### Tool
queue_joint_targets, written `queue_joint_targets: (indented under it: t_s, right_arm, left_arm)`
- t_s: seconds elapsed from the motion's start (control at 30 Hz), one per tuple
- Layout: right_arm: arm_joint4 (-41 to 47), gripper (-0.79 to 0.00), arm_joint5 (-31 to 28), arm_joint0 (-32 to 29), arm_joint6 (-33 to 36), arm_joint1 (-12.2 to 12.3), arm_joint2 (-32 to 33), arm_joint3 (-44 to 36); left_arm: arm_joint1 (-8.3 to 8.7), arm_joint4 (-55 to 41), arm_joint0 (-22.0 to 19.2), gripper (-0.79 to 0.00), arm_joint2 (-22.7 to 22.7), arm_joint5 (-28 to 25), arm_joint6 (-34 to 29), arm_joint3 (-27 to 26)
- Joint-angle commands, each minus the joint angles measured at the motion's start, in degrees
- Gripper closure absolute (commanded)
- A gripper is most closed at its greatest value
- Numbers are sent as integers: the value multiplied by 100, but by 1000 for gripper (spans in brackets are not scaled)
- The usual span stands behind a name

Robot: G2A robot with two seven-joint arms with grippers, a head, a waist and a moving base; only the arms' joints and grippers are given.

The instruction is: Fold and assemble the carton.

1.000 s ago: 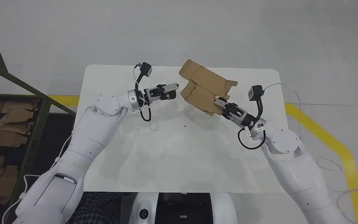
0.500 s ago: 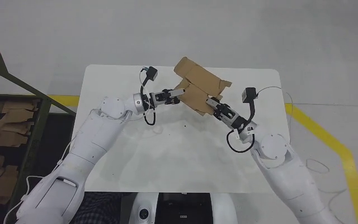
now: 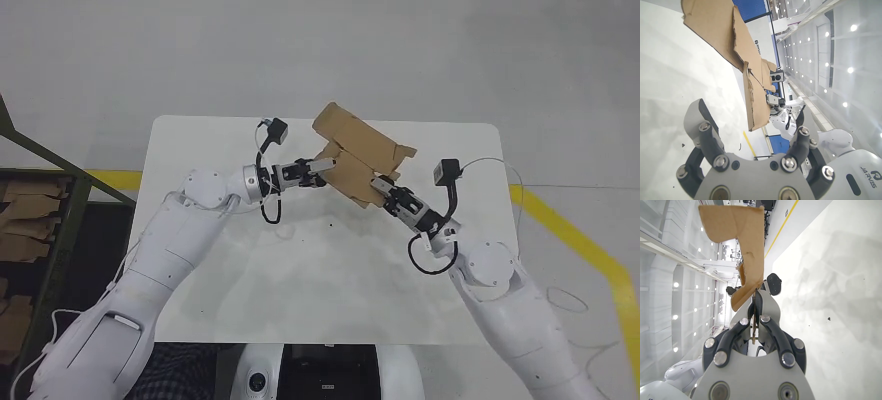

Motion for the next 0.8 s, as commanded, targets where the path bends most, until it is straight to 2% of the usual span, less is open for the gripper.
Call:
queue_joint_targets:
  t_s: [0.0,0.07,0.47,0.5,0.53,0.57,0.77]
  right_arm:
    - [14,0,-4,-6,21,-6,17,7]
    - [15,0,-28,-13,48,-10,40,14]
    - [-107,0,-187,-87,120,-40,120,-12]
    - [-144,-114,-231,-99,111,-43,123,-19]
    - [-194,-379,-282,-111,94,-45,130,-31]
    - [-249,-785,-330,-126,76,-46,138,-40]
    - [-386,-785,-608,-227,15,-29,378,23]
  left_arm:
    - [-14,-40,-29,-102,12,27,-42,51]
    - [-30,-96,-58,0,22,48,-86,102]
    - [-98,-434,-156,0,-1,-19,-396,283]
    - [-98,-450,-160,0,-16,-29,-414,291]
    - [-100,-476,-159,0,-31,-43,-432,290]
    - [-100,-516,-154,0,-47,-53,-464,290]
    - [-68,-718,-128,0,-248,-109,-700,339]
